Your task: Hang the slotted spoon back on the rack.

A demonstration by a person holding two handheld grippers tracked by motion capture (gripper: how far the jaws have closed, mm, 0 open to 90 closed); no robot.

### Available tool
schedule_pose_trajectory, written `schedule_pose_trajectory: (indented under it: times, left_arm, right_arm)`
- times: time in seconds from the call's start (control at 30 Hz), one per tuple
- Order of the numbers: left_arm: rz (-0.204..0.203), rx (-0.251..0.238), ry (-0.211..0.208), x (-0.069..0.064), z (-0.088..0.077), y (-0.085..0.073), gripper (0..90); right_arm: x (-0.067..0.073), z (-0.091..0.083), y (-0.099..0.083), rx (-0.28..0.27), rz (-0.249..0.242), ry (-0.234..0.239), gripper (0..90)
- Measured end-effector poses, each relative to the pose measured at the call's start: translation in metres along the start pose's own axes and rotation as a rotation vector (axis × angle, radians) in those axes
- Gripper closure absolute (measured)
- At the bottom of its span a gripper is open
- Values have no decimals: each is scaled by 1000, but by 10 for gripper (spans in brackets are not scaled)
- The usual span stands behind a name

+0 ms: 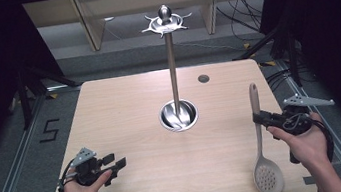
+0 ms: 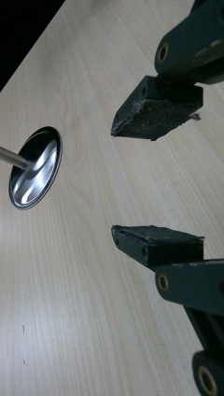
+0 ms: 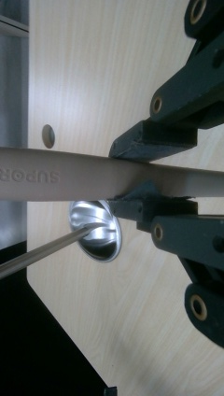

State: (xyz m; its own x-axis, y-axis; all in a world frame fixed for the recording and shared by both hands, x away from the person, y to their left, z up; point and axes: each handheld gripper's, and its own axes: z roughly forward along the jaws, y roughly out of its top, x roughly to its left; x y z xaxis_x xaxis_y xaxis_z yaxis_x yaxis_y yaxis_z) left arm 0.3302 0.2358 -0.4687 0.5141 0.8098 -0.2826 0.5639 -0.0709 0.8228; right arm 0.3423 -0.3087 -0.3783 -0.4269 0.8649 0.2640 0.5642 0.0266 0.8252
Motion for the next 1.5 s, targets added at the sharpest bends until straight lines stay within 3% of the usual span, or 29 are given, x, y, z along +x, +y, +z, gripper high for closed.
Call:
schedule_pose_trajectory:
  times: [0.13,0.17,0.2,0.23,0.27,0.3,0.37,0.43,0.5,0.57,0.67,0.93,1.17,1.37,1.47,1.5]
  left_arm:
    - [8,1,5,-3,2,0,441]
    - [8,1,5,-3,2,0,441]
    - [16,1,0,-5,1,0,441]
    - [11,-9,-5,-6,0,-1,441]
    - [11,-9,-5,-6,0,-1,440]
    - [17,-6,-6,-6,-2,-1,441]
    - [25,-5,-8,-5,-3,-2,440]
    - [21,-12,2,-5,-4,-2,441]
    - [19,-9,11,-5,-6,-1,441]
    - [17,-18,1,-4,-5,-1,441]
    - [27,-13,-7,-4,-2,0,440]
    - [18,-7,-3,-4,-2,0,440]
    - [26,-14,-9,-3,-3,0,440]
    - [22,-15,-11,-3,-3,-1,440]
    - [22,-15,-10,-3,-3,-1,440]
    - [22,-15,-10,-3,-3,-1,440]
  right_arm:
    - [-1,-3,0,-39,-76,-7,722]
    - [5,-3,0,-24,-22,1,721]
    - [3,-3,0,-45,-72,-5,721]
    - [6,-4,0,-54,-66,3,722]
    - [5,-4,-1,-67,-102,5,722]
    - [10,-5,-1,-68,-95,8,722]
    - [12,-7,0,-94,-142,-7,722]
    - [15,-7,-1,-103,-139,10,722]
    - [16,-9,2,-151,-192,1,722]
    - [19,-11,2,-154,-166,6,722]
    - [16,-11,5,-217,-190,-5,722]
    - [12,-12,13,-286,-201,-23,722]
    - [16,-11,21,-318,-206,-16,722]
    - [17,-10,29,-328,-251,8,722]
    - [19,-11,30,-321,-240,10,722]
    - [18,-10,32,-330,-265,14,722]
